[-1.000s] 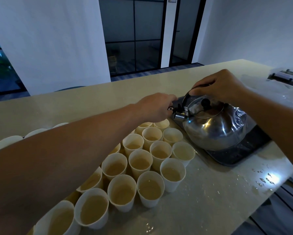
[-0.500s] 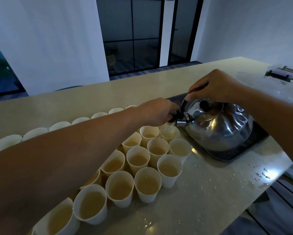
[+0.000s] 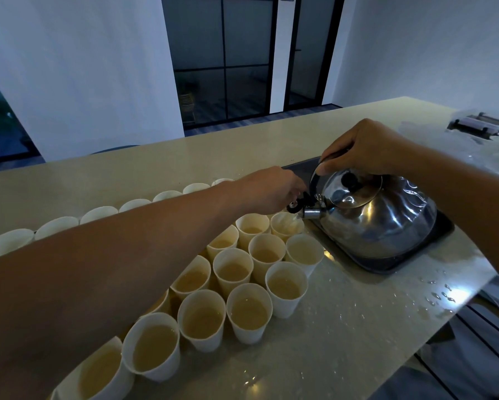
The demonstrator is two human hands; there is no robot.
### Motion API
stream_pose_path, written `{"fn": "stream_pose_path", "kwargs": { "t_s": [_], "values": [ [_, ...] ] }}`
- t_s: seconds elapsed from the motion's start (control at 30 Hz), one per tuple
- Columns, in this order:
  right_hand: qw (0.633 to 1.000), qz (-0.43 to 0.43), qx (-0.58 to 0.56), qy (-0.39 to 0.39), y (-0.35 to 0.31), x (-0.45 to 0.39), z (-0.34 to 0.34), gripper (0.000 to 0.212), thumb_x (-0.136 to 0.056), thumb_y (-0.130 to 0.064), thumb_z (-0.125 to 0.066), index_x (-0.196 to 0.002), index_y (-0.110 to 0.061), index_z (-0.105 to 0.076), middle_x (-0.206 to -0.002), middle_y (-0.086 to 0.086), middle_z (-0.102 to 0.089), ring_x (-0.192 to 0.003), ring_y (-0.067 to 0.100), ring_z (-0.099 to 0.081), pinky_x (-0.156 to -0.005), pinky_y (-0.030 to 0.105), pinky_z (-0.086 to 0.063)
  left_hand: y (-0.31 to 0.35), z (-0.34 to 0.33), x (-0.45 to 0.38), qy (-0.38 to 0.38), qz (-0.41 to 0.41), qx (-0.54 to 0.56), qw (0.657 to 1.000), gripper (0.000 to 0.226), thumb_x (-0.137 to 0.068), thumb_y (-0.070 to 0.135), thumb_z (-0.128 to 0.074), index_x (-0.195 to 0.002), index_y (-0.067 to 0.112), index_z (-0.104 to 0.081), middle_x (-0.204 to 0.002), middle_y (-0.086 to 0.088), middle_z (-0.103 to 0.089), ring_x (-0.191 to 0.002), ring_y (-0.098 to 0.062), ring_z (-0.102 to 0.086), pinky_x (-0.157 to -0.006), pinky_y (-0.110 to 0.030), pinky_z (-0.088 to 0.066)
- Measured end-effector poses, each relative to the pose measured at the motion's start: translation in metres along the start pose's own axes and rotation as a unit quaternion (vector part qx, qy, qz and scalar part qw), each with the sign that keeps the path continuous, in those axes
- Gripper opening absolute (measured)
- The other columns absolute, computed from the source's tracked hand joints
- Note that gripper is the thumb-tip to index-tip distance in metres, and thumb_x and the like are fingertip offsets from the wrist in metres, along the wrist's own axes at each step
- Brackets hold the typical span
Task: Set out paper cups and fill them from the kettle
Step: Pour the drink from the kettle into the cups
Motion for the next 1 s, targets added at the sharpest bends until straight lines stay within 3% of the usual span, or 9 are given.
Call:
{"fn": "stream_pose_path", "kwargs": {
  "t_s": [0.3,0.57,0.7,1.0],
  "values": [
    [1.000,-0.013,-0.017,0.002,0.002,0.002,-0.002,0.018,-0.067,-0.041,-0.086,-0.081,-0.033,-0.080,-0.073,-0.022,-0.072,-0.068,-0.003,-0.063,-0.066,0.022,-0.046,0.002,-0.001,-0.002,-0.026,0.012,-0.002,1.000,0.034,-0.098,0.024,-0.059,-0.132,0.018,-0.061,-0.124,0.002,-0.067,-0.110,-0.018,-0.062,-0.095,-0.038,-0.052],
    [0.995,-0.037,-0.080,0.049,0.014,0.016,0.012,0.014,-0.067,-0.038,-0.087,-0.079,-0.035,-0.080,-0.077,-0.011,-0.076,-0.085,0.029,-0.070,-0.083,0.044,-0.056,0.007,0.012,-0.008,0.006,0.012,0.005,1.000,0.029,-0.097,0.028,-0.061,-0.123,0.019,-0.066,-0.115,0.003,-0.070,-0.103,-0.017,-0.063,-0.091,-0.041,-0.053],
    [0.994,-0.034,-0.095,0.047,0.012,0.024,0.020,0.018,-0.067,-0.036,-0.087,-0.083,-0.030,-0.081,-0.078,-0.014,-0.075,-0.069,0.002,-0.065,-0.073,0.026,-0.050,0.015,0.022,-0.011,0.024,0.011,0.013,1.000,0.027,-0.093,0.032,-0.067,-0.117,0.020,-0.068,-0.110,0.002,-0.070,-0.099,-0.017,-0.063,-0.088,-0.042,-0.054],
    [0.998,-0.021,-0.057,-0.006,0.000,0.044,0.013,0.017,-0.070,-0.038,-0.086,-0.085,-0.032,-0.081,-0.080,-0.017,-0.075,-0.075,-0.001,-0.066,-0.076,0.022,-0.049,0.033,0.015,-0.007,0.003,0.000,0.018,1.000,0.020,-0.085,0.036,-0.075,-0.097,0.021,-0.074,-0.093,0.009,-0.071,-0.086,-0.012,-0.064,-0.078,-0.033,-0.054]
  ]
}}
Point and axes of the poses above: each hand's wrist, its own x-axis away from the middle knuckle, its own z-axis out of the back of the hand, y = z × x, the point moved 8 cm from there along -x, towards the middle knuckle
